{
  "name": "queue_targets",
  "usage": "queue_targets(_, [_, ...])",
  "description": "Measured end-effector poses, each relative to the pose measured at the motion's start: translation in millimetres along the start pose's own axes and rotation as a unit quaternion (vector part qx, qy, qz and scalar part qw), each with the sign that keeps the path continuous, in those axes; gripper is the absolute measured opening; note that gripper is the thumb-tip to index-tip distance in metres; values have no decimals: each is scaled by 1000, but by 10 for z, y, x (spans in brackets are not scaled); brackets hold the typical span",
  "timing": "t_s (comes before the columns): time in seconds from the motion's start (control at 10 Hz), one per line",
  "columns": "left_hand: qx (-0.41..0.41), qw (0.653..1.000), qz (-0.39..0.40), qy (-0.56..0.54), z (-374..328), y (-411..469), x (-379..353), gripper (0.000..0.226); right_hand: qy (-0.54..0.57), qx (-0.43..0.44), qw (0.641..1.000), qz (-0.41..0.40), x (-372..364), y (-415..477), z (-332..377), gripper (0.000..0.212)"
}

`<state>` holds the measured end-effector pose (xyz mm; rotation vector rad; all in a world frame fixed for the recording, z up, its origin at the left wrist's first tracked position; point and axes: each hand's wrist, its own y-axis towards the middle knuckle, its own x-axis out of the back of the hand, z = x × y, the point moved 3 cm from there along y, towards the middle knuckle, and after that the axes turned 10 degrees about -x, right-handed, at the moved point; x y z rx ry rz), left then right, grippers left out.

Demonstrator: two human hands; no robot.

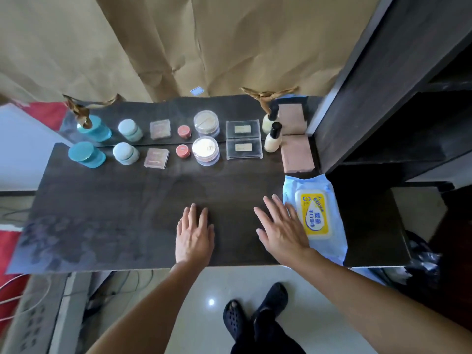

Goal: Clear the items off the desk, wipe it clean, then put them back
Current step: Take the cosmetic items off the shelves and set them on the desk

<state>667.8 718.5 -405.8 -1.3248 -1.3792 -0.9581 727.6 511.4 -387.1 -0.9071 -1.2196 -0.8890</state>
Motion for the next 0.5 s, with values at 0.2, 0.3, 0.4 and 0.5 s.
queue_targets(0.2, [-10, 1000, -13, 23, 221, -109, -207, 53, -89, -11, 996, 17, -288, -16, 44, 53])
queue_targets(0.3, [-12, 1000, -25, 15, 221, -125, -209, 53, -108, -11, 994, 12, -338, -42, 48, 56])
queue_targets(0.4, [-21, 999, -42, 11, 235, -129, -187, 52, -107, -16, 994, 9, -347, -74, 44, 56])
queue_targets(0.5, [-19, 998, -52, -3, 226, -134, -172, 52, -55, -27, 998, 21, -273, -42, 66, 53])
